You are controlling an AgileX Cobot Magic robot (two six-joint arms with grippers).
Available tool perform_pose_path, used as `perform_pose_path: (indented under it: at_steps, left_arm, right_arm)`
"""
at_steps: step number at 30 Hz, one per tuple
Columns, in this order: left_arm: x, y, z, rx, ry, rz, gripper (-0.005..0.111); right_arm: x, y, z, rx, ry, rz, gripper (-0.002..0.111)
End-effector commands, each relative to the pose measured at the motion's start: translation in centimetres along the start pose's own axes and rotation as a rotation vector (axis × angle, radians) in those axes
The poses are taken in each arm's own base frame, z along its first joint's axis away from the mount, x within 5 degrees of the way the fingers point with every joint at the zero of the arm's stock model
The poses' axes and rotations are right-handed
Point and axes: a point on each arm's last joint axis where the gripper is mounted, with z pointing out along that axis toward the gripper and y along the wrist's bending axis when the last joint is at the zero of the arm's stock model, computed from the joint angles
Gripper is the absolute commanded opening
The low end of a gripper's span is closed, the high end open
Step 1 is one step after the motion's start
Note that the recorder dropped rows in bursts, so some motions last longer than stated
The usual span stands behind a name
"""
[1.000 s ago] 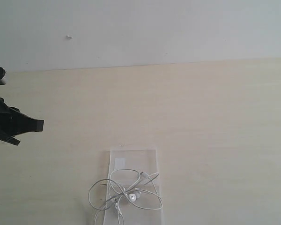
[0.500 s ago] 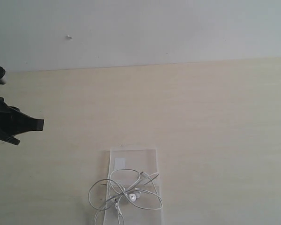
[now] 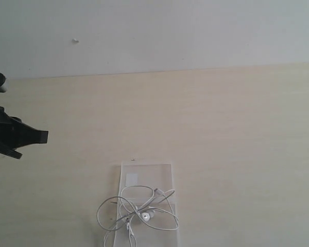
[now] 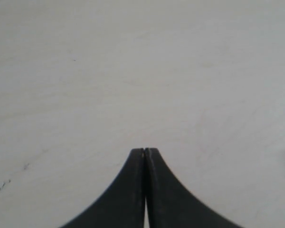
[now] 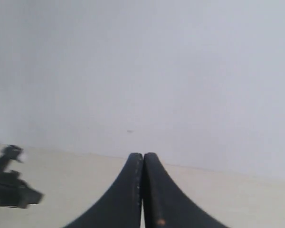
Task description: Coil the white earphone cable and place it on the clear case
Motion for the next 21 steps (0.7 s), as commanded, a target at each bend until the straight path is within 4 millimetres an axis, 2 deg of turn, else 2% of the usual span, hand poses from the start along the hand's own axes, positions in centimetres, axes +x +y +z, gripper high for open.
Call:
perform_pose_path:
  at_steps: [1, 7, 10, 15, 21]
  left_arm:
    - [0.0, 0.1, -0.1, -0.001, -0.009, -0.017, 0.000]
    - [0.0, 0.1, -0.1, -0.001, -0.009, -0.017, 0.000]
    - [0.0, 0.1, -0.1, -0.001, -0.009, -0.017, 0.000]
    - [0.0, 0.1, -0.1, -0.001, -0.009, -0.017, 0.000]
    - [0.0, 0.1, -0.1, -0.001, -0.009, -0.017, 0.000]
  right_arm:
    - [3.4, -1.4, 1.0, 0.165, 0.009, -0.154, 0.000]
    - [9.8, -3.7, 1.6, 0.347, 0.166, -0.167, 0.000]
    - [11.8, -4.3, 1.6, 0.387, 0.141, -0.175, 0.000]
    - [14.1, -4.8, 0.9, 0.440, 0.069, -0.188, 0.000]
    - [14.0, -4.4, -0.4, 0.473, 0.004, -0.152, 0.000]
